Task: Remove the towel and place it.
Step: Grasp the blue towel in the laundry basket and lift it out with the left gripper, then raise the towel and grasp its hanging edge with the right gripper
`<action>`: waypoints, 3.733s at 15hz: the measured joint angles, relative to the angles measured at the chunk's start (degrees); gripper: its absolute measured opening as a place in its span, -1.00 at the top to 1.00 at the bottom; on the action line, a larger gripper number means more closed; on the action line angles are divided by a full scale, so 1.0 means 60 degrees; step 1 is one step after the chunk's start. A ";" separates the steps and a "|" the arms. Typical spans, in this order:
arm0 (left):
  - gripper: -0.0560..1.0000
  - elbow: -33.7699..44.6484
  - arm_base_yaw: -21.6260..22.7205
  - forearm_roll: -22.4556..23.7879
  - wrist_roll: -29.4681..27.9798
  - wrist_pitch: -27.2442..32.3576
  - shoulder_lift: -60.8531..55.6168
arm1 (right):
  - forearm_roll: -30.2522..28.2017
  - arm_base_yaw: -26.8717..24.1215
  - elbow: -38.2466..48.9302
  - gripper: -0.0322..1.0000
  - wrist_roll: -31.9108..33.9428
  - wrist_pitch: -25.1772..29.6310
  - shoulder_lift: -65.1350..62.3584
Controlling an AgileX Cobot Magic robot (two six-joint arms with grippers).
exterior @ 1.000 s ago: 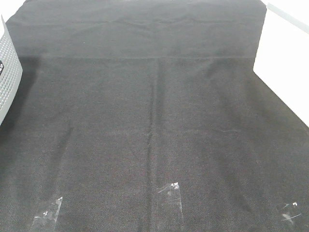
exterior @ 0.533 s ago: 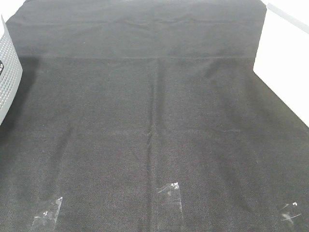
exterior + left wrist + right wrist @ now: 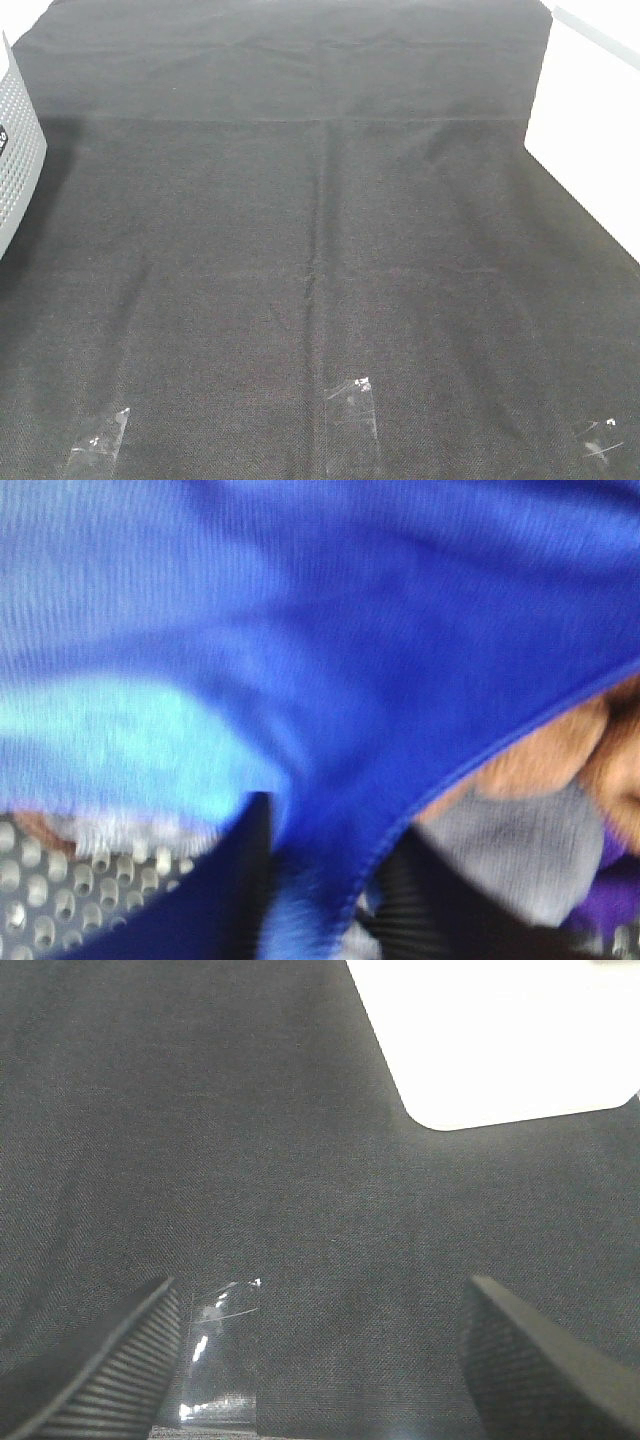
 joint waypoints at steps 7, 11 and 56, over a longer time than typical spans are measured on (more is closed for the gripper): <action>0.89 -0.0640 -0.0029 0.0649 -0.0430 0.0544 -0.0649 | 0.0000 0.0000 0.0000 -0.51 0.0000 0.0000 0.0000; 0.89 -0.1289 -0.0449 0.0544 -0.0649 0.0764 -0.1604 | 0.0000 0.0000 0.0000 -0.51 0.0000 0.0000 0.0000; 0.89 -0.3132 -1.0323 -0.1299 -0.1050 0.1480 -0.5730 | 1.6501 0.0000 -0.0315 -0.51 -1.9079 -0.1509 1.1440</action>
